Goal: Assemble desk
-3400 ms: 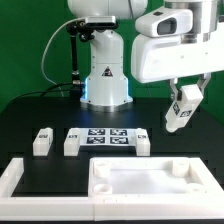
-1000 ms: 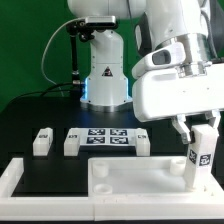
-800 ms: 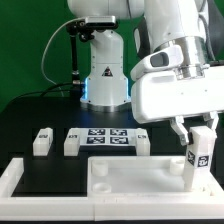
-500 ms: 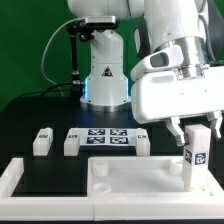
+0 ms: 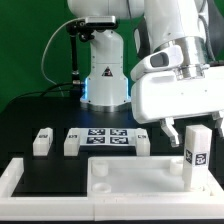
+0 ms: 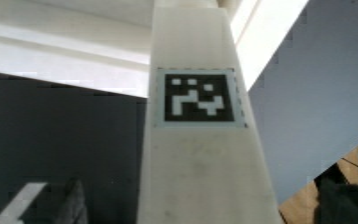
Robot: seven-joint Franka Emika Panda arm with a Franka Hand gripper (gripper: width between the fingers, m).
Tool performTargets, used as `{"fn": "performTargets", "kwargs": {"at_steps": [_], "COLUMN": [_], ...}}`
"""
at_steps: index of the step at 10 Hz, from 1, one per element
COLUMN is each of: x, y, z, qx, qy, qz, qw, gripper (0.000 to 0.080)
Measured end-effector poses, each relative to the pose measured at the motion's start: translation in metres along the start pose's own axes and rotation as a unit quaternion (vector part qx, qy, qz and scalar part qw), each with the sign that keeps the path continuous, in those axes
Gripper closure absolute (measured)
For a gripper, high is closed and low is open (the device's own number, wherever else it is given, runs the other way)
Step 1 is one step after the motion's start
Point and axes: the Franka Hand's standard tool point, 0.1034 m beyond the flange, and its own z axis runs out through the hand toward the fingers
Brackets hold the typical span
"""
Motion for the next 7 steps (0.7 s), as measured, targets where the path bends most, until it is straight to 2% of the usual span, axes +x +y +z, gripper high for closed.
{"fn": "performTargets", "kwargs": {"at_steps": [2, 4, 5, 7], "x": [0.0001, 0.0084, 0.0070, -0.0014], "y": [0.0002, 0.0046, 0.0071, -0.0015], "z": [-0.0001, -0.0092, -0.0062, -0.0019], "qx": [0.000, 0.009, 0.009, 0.028], "qy": [-0.001, -0.042, -0.049, -0.111], "qz": [0.000, 0.006, 0.009, 0.020], "qw": [1.000, 0.999, 0.999, 0.993], "gripper": [0.0150, 0.0150, 0.0150, 0.0150]}}
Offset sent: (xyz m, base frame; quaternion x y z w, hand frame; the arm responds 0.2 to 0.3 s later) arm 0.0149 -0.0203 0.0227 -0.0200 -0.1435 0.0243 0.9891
